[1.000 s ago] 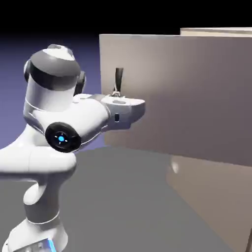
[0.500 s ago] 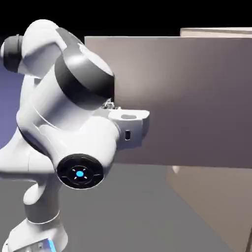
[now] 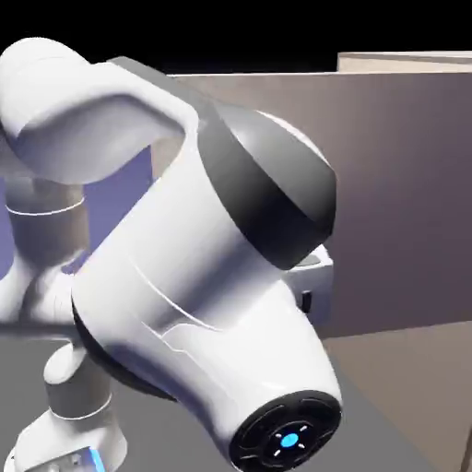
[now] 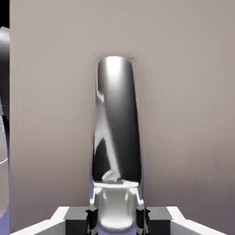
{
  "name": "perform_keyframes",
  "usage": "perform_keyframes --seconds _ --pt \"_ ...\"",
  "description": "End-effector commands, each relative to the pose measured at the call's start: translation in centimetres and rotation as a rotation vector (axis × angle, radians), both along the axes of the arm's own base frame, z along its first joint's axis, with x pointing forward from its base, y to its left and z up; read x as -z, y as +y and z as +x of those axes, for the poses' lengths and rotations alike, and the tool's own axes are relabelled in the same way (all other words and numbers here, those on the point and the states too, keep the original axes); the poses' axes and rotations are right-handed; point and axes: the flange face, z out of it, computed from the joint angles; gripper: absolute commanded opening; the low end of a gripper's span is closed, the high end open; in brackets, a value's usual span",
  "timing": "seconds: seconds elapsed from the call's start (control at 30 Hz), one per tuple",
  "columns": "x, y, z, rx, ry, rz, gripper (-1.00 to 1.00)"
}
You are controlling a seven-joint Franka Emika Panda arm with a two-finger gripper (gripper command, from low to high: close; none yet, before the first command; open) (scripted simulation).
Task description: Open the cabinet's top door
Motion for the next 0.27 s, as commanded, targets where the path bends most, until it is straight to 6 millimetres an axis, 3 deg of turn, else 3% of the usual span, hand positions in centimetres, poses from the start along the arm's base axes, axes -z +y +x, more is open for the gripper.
perform_keyframes --seconds 0.0,0.23 --pt "0.0 -0.8 0.1 -0.015 0.0 0.0 -1.0" --pt "0.0 -5.1 1.2 -0.114 0.0 0.0 -1.0"
